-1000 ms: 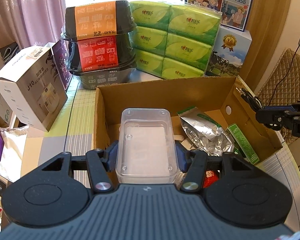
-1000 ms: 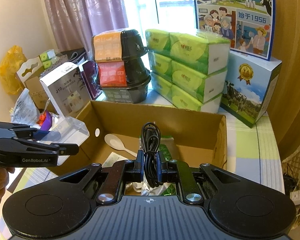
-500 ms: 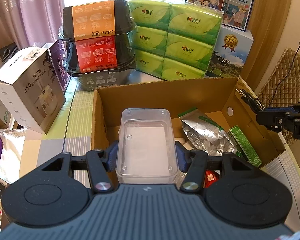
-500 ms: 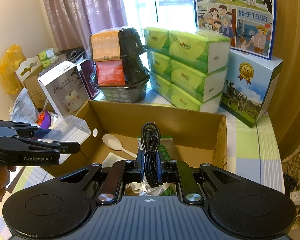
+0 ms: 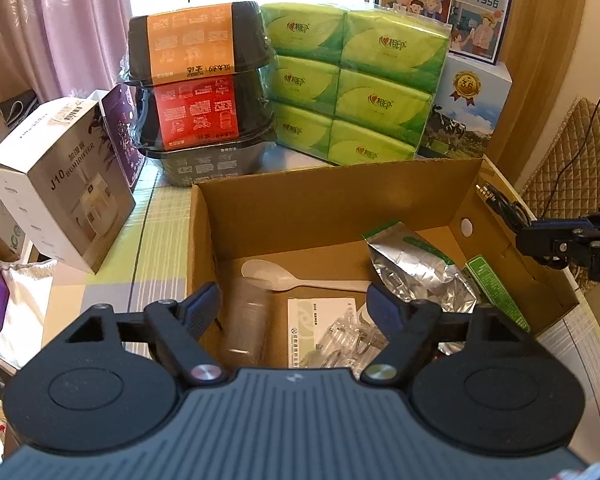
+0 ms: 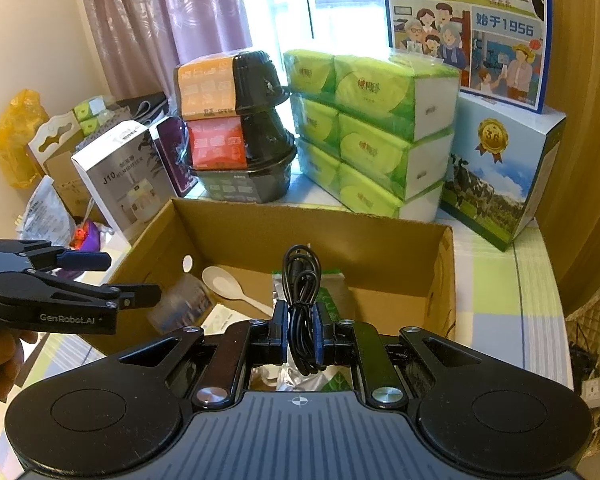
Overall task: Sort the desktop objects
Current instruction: 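Lower the cable and clear container into the box while both tools open, then withdraw both open tools from the cardboard box back over the table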
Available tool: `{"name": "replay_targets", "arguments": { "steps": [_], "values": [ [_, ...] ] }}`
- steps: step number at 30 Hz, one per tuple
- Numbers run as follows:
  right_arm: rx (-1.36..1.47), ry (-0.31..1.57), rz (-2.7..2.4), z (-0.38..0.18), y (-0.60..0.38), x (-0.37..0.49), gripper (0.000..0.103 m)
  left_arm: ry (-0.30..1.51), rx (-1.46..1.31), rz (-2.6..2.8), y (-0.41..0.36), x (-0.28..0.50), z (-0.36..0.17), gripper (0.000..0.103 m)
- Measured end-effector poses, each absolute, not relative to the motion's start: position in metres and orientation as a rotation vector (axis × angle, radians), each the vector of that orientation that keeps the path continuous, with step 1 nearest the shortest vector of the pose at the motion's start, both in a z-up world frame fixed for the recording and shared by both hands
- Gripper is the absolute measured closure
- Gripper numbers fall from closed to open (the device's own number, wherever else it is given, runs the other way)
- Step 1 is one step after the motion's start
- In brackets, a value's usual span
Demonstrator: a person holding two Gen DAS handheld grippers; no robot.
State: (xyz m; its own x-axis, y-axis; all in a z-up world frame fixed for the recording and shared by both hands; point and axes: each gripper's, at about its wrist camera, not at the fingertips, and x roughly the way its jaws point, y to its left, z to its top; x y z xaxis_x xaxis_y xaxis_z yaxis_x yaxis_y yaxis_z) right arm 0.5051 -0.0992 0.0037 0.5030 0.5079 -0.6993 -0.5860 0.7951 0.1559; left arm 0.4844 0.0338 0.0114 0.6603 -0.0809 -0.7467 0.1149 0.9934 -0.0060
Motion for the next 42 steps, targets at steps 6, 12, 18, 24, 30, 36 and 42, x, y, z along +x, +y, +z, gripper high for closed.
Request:
{"name": "replay_targets", "arguments": {
  "steps": [6, 12, 18, 24, 30, 36, 42],
  "values": [
    [-0.090, 0.818, 0.677, 0.000, -0.093, 0.504, 0.094, 0.840, 0.033, -0.099, 0.040, 0.482, 0.012, 0.026],
    [0.033, 0.836, 0.699, -0.002, -0.096, 0.512, 0.056, 0.841, 0.024, -0.093, 0.044, 0.477, 0.011, 0.023],
    [0.073, 0.837, 0.671, -0.001, -0.111, 0.509, 0.037, 0.841, 0.002, -0.090, 0.048, 0.464, 0.012, 0.016],
    [0.113, 0.848, 0.636, -0.002, -0.132, 0.497, 0.028, 0.843, -0.005, -0.085, 0.046, 0.447, 0.015, 0.010],
    [0.070, 0.855, 0.637, 0.005, -0.140, 0.478, 0.008, 0.835, -0.004, -0.077, 0.041, 0.428, 0.024, 0.001],
    [-0.006, 0.876, 0.624, 0.012, -0.140, 0.460, 0.002, 0.835, 0.016, -0.068, 0.034, 0.411, 0.034, 0.001],
    [-0.085, 0.878, 0.581, 0.019, -0.145, 0.443, 0.002, 0.834, 0.032, -0.033, 0.028, 0.395, 0.043, 0.001]
  ]
}}
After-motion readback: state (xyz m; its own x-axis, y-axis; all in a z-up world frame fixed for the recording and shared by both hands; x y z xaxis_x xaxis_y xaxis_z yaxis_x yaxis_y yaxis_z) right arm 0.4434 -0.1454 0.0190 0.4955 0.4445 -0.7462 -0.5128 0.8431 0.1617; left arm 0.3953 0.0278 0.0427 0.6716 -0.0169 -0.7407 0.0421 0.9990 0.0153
